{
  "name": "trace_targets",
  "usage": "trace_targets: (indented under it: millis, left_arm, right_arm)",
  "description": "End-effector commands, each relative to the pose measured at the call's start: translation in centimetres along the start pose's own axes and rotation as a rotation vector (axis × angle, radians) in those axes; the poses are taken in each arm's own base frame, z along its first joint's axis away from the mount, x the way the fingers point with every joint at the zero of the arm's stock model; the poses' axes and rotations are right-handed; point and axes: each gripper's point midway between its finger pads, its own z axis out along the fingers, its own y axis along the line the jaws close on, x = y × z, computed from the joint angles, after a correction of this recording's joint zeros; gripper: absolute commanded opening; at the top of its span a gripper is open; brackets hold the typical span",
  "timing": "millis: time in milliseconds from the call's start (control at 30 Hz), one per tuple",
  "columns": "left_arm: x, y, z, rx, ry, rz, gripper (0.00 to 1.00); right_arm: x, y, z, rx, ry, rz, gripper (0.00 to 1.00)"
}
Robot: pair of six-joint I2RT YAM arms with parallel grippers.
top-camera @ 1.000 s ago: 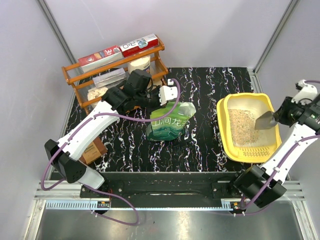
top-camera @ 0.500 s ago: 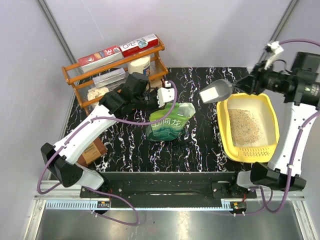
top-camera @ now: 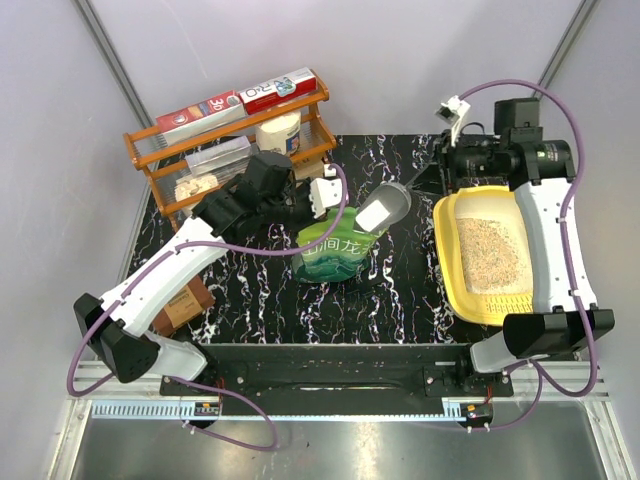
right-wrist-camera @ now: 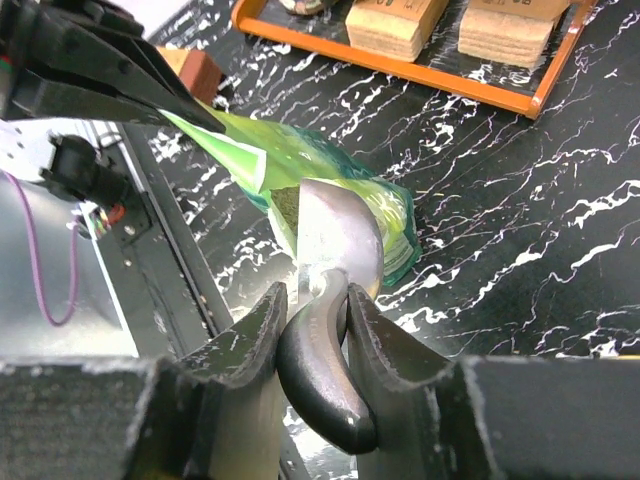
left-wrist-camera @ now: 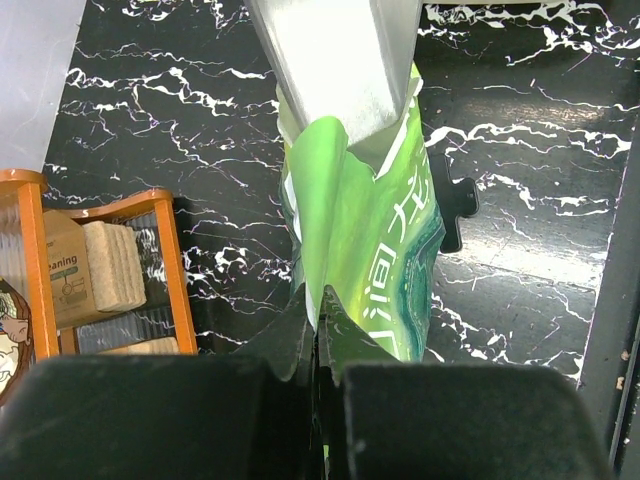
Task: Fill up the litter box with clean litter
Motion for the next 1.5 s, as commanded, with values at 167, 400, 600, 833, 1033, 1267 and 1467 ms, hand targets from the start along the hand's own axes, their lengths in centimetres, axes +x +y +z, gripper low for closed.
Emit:
trace_targets:
  millis: [167, 400, 600, 833, 1033, 1267, 1467]
  left_arm:
    - [-4.2, 1.2, -3.0, -0.105, -0.148, 0.062, 0.0]
    - [-4.7, 1.1, -3.3, -0.104, -0.171, 0.051, 0.0]
    - [-5.4, 0.9, -3.0, -0.084, -0.198, 0.014, 0.0]
    - [-6.0, 0.8, -3.5, -0.089, -0.222, -0.006, 0.0]
    - [-6.1, 0.9, -4.0, -0.103, -0.224, 0.0, 0.0]
    - [-5.4, 0.6, -3.5, -0.092, -0.214, -0.003, 0.0]
    - [-5.6, 0.9, -3.4, -0.09, -0.205, 0.044, 0.0]
  right_arm:
    - [2.8, -0.1, 3.8, 0.02, 0.132, -0.349, 0.0]
    - [6.3, 2.6, 7.0, 0.015, 0.177, -0.233, 0.0]
    - [5.9, 1.6, 9.9, 0.201, 0.149, 0.195, 0.0]
    - [6.0, -3.9, 10.6, 0.532, 0.131, 0.333, 0.0]
    - [4.1, -6.4, 10.9, 0.687, 0.083, 0.282, 0.0]
    - [8.2, -5.9, 13.2, 0.653, 0.17, 0.264, 0.0]
    - [13.1, -3.3, 14.2, 0.517, 0.264, 0.363, 0.0]
